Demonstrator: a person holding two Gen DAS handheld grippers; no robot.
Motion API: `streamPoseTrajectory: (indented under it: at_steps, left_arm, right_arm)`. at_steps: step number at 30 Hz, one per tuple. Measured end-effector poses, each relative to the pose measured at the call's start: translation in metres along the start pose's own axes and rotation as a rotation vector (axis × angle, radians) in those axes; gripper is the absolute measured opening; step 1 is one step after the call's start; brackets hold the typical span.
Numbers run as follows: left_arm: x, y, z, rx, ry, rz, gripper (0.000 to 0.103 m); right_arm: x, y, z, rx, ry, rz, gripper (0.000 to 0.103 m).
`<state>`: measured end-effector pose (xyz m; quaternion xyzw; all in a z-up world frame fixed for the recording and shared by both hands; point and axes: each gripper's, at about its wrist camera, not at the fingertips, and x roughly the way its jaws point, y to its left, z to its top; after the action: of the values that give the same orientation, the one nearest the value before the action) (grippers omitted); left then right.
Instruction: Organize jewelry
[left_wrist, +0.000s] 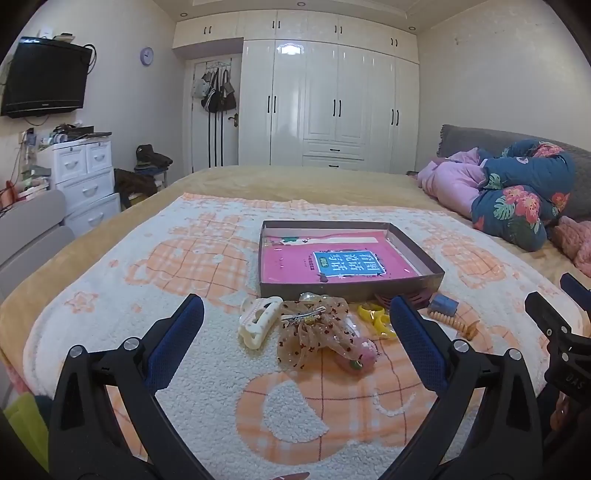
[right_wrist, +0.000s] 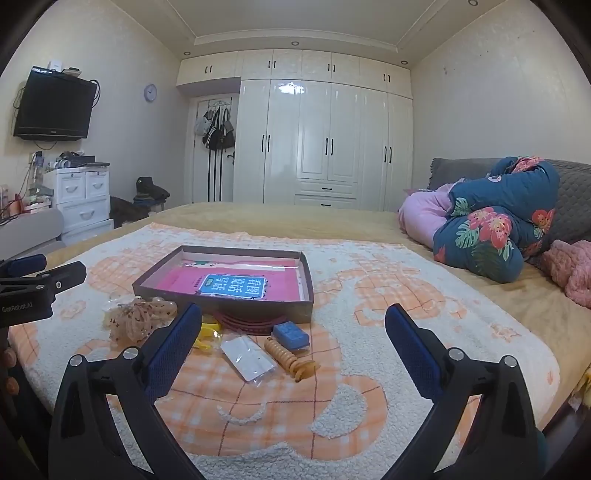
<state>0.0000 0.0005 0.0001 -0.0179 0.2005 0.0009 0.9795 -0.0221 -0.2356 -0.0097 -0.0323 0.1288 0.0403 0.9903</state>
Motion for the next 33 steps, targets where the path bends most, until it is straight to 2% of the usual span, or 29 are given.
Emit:
streamPoseTrajectory:
  at_steps: [33]
  left_arm:
    - [-0.0044, 0.0008, 0.004, 0.001, -0.008, 0.006, 0.092]
  right_arm:
    - [-0.0057, -0.0004, 0.0027, 0.003, -0.014, 0.009, 0.097]
